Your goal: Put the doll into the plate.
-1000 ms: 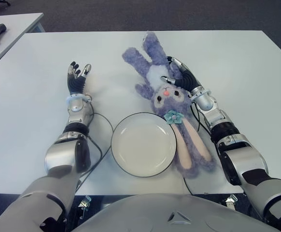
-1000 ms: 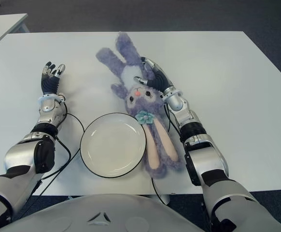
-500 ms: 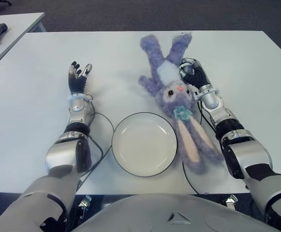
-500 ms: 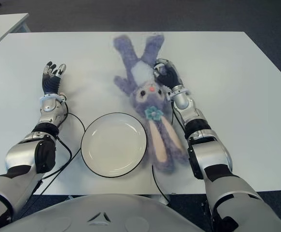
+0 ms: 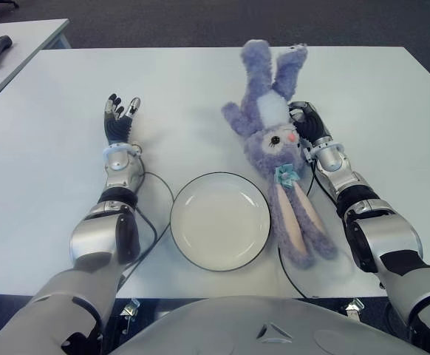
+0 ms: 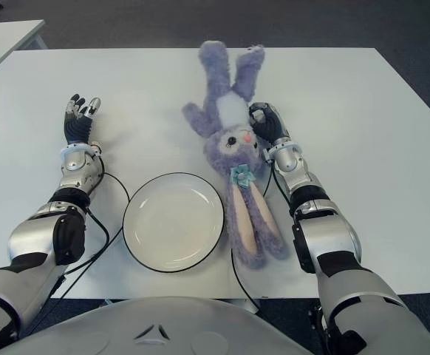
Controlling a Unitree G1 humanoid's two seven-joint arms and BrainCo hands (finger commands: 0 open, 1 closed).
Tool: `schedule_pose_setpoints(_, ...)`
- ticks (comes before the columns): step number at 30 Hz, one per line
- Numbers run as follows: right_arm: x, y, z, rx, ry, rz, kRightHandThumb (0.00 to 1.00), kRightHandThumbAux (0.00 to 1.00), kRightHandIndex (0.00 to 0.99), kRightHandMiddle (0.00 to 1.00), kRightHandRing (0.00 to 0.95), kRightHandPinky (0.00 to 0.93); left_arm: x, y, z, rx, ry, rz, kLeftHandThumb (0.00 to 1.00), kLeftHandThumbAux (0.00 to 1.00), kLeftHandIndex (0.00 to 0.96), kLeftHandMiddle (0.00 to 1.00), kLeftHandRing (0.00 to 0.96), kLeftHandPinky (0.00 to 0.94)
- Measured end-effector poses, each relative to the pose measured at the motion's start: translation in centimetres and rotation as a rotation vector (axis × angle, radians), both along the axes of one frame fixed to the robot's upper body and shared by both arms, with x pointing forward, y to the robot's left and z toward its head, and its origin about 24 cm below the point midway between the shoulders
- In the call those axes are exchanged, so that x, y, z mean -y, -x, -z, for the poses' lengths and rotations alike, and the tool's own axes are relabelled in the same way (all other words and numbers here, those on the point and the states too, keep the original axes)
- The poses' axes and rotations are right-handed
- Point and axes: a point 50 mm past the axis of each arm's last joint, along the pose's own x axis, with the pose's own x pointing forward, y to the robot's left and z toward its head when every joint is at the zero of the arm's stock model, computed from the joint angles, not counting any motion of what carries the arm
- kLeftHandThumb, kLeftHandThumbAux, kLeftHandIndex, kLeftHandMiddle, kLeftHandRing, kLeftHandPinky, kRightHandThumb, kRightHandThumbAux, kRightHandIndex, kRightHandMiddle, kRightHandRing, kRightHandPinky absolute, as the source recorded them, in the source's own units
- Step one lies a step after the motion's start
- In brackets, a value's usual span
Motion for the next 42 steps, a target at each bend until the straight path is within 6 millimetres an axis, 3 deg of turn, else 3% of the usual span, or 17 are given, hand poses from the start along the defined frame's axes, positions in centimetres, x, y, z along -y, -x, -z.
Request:
schedule_pose_setpoints(22, 1.9, -0.1, -0.5, 0.024, 0.005, 0.102, 0.719, 0.709, 0.443, 0.843, 0.84, 0.849, 0.1, 0.0, 0.0, 0.0, 0.0, 0.001, 0.0, 0.547, 0.037, 0.099, 0.083, 0.037)
schedule_pose_setpoints(42, 2.2, 0.0, -0.6, 0.037, -0.004, 0.132, 0.721, 0.711, 0.441, 0.86, 0.85, 0.859, 0.1, 0.0, 0.0, 0.0, -0.001, 0.003, 0.0, 0.548, 0.042, 0.099, 0.084, 0.045)
